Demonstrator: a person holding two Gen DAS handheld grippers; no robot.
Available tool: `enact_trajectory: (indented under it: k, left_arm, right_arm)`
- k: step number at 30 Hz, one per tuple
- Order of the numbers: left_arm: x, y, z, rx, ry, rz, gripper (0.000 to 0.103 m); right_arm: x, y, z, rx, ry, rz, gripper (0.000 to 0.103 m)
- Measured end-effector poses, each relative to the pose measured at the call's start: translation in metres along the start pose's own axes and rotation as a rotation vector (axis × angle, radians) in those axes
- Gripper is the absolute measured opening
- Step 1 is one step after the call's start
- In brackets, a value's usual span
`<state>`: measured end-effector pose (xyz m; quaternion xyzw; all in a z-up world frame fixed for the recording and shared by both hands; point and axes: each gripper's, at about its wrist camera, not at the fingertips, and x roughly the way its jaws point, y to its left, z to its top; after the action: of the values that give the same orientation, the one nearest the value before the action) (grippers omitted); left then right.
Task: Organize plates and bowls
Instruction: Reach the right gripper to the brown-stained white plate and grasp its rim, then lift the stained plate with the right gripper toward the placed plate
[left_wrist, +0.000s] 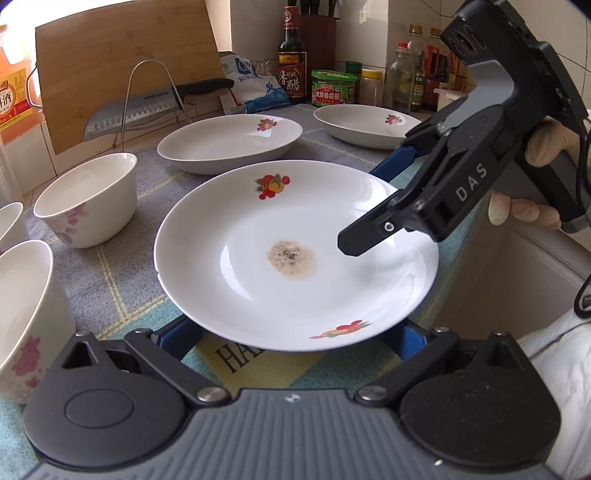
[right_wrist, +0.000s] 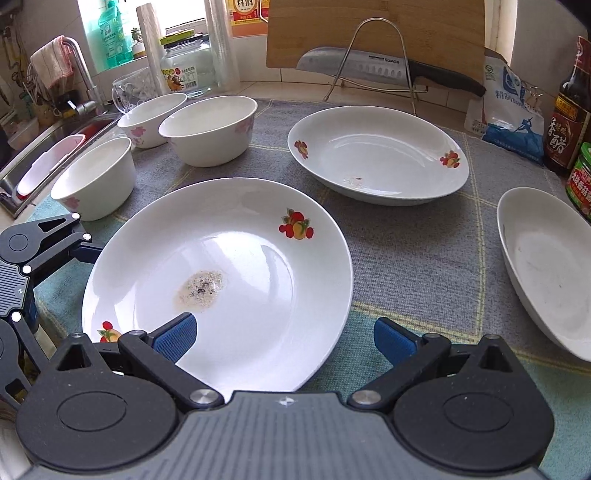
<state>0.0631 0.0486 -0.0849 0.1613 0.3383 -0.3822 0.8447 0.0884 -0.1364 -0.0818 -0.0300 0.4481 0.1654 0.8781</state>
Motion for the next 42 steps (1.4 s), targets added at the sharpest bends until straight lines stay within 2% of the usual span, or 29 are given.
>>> enact_trajectory:
  k: [4,15,22,30,42]
  left_arm:
    - [0.000,0.000,0.001,0.002,0.003,-0.004,0.103]
    - [0.003,0.005,0.001,0.040,-0.006,-0.044,0.103]
    - [0.002,0.006,0.000,0.055,-0.003,-0.057,0.103]
    - [0.002,0.008,0.001,0.071,0.006,-0.070,0.103]
    - [0.004,0.009,0.004,0.079,0.023,-0.073,0.103]
  right_arm:
    - [0.010,-0.001,0.006,-0.027,0.031,0.062,0.103]
    - [0.024,-0.009,0.029,-0.064,0.070,0.153,0.103]
    - [0.031,-0.021,0.044,-0.011,0.123,0.228,0.103]
    - [0.036,-0.041,0.057,0.113,0.210,0.361,0.103]
    - [0.044,-0.039,0.067,0.106,0.291,0.397,0.103]
